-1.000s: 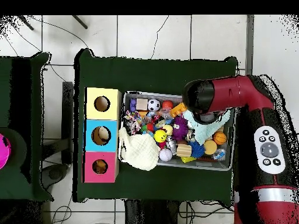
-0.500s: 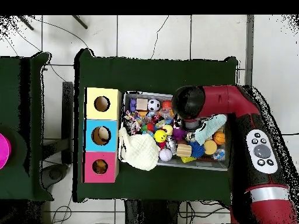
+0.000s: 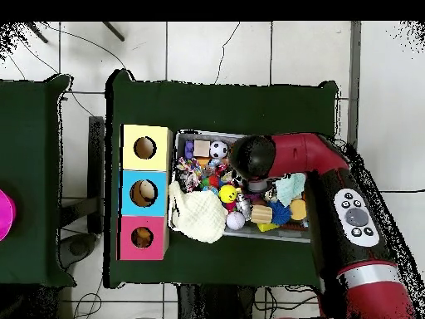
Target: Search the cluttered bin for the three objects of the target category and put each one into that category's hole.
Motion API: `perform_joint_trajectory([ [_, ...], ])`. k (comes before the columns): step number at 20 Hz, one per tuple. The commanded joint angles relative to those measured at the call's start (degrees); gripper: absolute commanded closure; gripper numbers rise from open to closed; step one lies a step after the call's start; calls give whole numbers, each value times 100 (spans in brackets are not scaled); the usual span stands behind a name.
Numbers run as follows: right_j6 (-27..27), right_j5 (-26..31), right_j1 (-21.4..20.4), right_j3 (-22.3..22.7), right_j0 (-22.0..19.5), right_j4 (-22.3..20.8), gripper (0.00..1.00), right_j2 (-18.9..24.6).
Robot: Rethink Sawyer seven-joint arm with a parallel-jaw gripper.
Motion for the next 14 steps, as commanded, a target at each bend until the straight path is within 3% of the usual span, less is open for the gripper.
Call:
perform_joint_trajectory([
  [1,654,-1012,250,598,110,100,0,-75],
  [14,710,-1583,399,521,218,165,0,-279],
])
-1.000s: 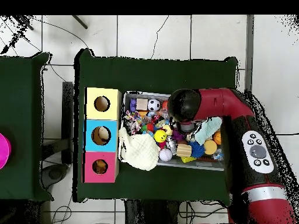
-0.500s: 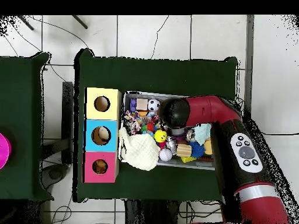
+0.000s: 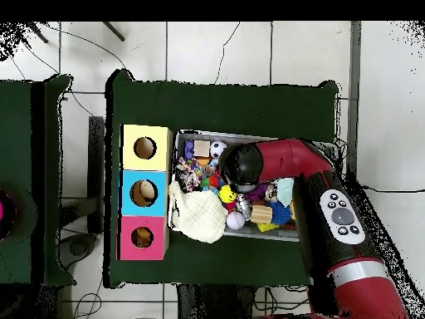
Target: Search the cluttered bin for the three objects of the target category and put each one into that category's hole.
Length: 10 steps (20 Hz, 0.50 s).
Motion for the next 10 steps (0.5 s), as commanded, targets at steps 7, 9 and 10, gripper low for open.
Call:
perform_joint_trajectory([
  [7,718,-547,475,209,129,53,0,-344],
  [9,714,-584,507,175,152,35,0,-386],
  [10,720,-619,519,161,171,26,0,-406],
])
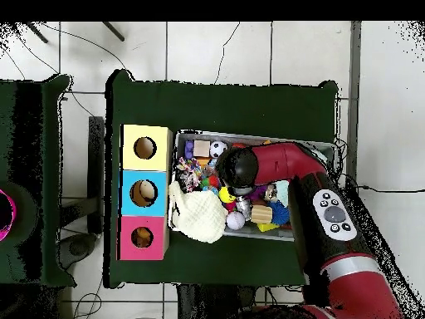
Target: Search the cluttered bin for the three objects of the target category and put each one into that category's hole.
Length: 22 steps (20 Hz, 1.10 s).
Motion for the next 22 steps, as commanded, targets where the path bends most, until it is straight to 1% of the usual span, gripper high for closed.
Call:
perform_joint_trajectory([
  [1,728,-516,368,117,72,14,0,-267],
  [10,691,-623,319,38,199,-55,0,-507],
  [16,616,-683,409,-70,220,-22,0,-588],
  [17,634,-688,418,-53,233,20,100,-624],
  [20,724,-896,420,17,245,-26,100,-654],
  [22,791,-920,617,-95,260,23,100,-662],
])
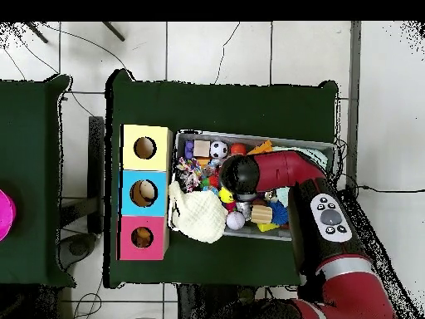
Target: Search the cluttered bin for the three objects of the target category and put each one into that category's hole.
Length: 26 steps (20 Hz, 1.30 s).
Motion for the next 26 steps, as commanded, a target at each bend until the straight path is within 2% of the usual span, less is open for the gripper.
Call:
perform_joint_trajectory([
  [1,814,-621,530,-129,78,13,100,-150],
  [5,777,-539,534,-182,154,77,100,-192],
  [13,714,-517,349,18,177,215,100,-247],
  [14,682,-450,184,174,160,272,100,-250],
  [16,550,-60,-428,567,152,484,100,-261],
  [18,368,476,-952,746,186,713,100,-285],
  [20,172,882,-1287,784,222,852,100,-322],
  [23,-87,1341,-1487,672,238,951,100,-327],
  [26,-153,1566,-1528,578,255,959,100,-314],
])
